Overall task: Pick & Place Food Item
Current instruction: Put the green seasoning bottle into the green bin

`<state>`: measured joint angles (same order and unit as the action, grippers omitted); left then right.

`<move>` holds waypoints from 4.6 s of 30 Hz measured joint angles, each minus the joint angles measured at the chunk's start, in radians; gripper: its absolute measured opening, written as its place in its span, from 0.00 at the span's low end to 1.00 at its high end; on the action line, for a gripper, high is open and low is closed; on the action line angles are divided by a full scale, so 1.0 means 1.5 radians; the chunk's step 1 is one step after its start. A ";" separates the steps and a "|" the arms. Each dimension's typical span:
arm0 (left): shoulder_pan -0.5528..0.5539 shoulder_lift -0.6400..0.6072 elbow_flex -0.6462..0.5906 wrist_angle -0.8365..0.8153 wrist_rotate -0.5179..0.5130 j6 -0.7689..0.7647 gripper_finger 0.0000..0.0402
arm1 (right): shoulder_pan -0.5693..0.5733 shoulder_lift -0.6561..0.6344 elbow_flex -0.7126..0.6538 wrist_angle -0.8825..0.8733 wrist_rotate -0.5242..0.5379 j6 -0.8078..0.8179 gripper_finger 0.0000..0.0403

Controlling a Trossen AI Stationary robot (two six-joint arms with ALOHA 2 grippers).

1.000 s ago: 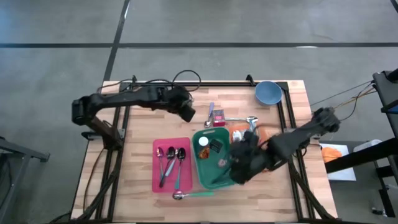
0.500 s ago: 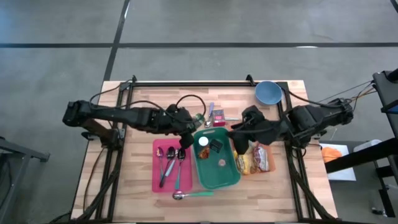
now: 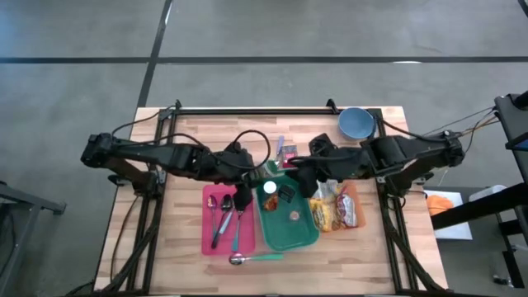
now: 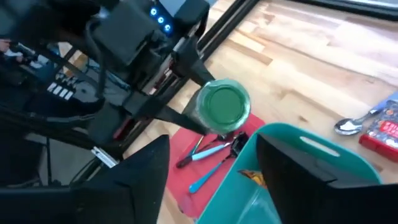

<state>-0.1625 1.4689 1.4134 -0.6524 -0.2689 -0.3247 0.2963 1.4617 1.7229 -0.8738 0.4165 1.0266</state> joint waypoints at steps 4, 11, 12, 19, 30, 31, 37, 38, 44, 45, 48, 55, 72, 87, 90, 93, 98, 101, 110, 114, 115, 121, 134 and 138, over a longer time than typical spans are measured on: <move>-0.002 0.000 0.017 -0.002 0.043 0.009 0.46 | -0.003 0.016 0.000 0.012 -0.010 -0.012 0.71; 0.000 0.000 0.049 -0.001 0.165 -0.009 0.46 | -0.005 0.032 0.002 0.117 -0.111 -0.150 0.98; 0.000 0.000 0.054 0.000 0.186 -0.013 0.46 | -0.006 0.034 0.002 0.144 -0.126 -0.176 0.98; 0.000 0.000 0.083 -0.001 0.262 -0.025 0.46 | -0.006 0.032 0.003 0.181 -0.121 -0.218 0.96; 0.000 0.000 0.089 0.004 0.285 -0.051 0.46 | -0.006 0.042 0.003 0.181 -0.145 -0.225 0.96; 0.001 0.000 0.089 0.004 0.285 -0.051 0.46 | -0.006 0.042 0.003 0.181 -0.150 -0.226 0.96; 0.001 0.000 0.089 0.025 0.314 -0.067 0.46 | -0.011 0.042 0.003 0.156 -0.160 -0.226 0.96; 0.002 0.000 0.089 0.030 0.319 -0.067 0.46 | -0.013 0.042 0.003 0.150 -0.160 -0.226 0.96; 0.003 0.000 0.089 0.041 0.338 -0.080 0.46 | -0.026 0.053 0.002 0.152 -0.183 -0.226 0.96; 0.003 0.000 0.089 0.041 0.339 -0.081 0.46 | -0.029 0.056 0.002 0.153 -0.187 -0.226 0.96; 0.005 0.000 0.089 0.040 0.339 -0.086 0.46 | -0.033 0.061 0.002 0.152 -0.210 -0.226 0.96; 0.010 0.000 0.089 0.039 0.355 -0.101 0.46 | -0.032 0.067 0.003 0.153 -0.216 -0.231 0.95; 0.012 0.002 0.089 0.039 0.367 -0.104 0.46 | -0.032 0.067 0.005 0.175 -0.231 -0.246 0.49; 0.019 0.002 0.089 0.041 0.367 -0.104 0.83 | -0.032 0.067 0.004 0.180 -0.233 -0.232 0.49; 0.019 0.002 0.089 0.040 0.367 -0.114 0.93 | -0.032 0.067 0.004 0.178 -0.233 -0.232 0.49; 0.020 0.002 0.089 0.035 0.367 -0.115 0.98 | -0.032 0.067 0.004 0.158 -0.232 -0.232 0.49; 0.034 -0.017 0.089 -0.024 0.367 -0.117 0.96 | -0.032 0.067 0.004 0.101 -0.231 -0.219 0.49; 0.050 -0.040 0.089 -0.071 0.367 -0.121 0.94 | -0.032 0.067 0.004 0.062 -0.225 -0.217 0.49; 0.060 -0.093 0.088 -0.150 0.305 -0.127 0.93 | -0.032 0.081 -0.007 -0.110 -0.179 -0.188 0.49; 0.060 -0.102 0.087 -0.175 0.289 -0.139 0.93 | -0.030 0.104 -0.027 -0.134 -0.178 -0.183 0.49; 0.060 -0.103 0.087 -0.184 0.286 -0.140 0.93 | -0.030 0.110 -0.030 -0.137 -0.180 -0.185 0.49; 0.060 -0.104 0.087 -0.198 0.273 -0.141 0.93 | -0.028 0.178 -0.032 -0.150 -0.197 -0.221 0.49; 0.060 -0.106 0.087 -0.245 0.273 -0.149 0.93 | -0.027 0.269 -0.032 -0.163 -0.131 -0.294 0.49; 0.060 -0.106 0.087 -0.250 0.271 -0.149 0.93 | -0.028 0.279 -0.032 -0.157 -0.123 -0.305 0.49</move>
<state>-0.0723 1.3102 1.5436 -1.0268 0.1375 -0.5480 0.2543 1.8796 1.6750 -1.1099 0.2315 0.5688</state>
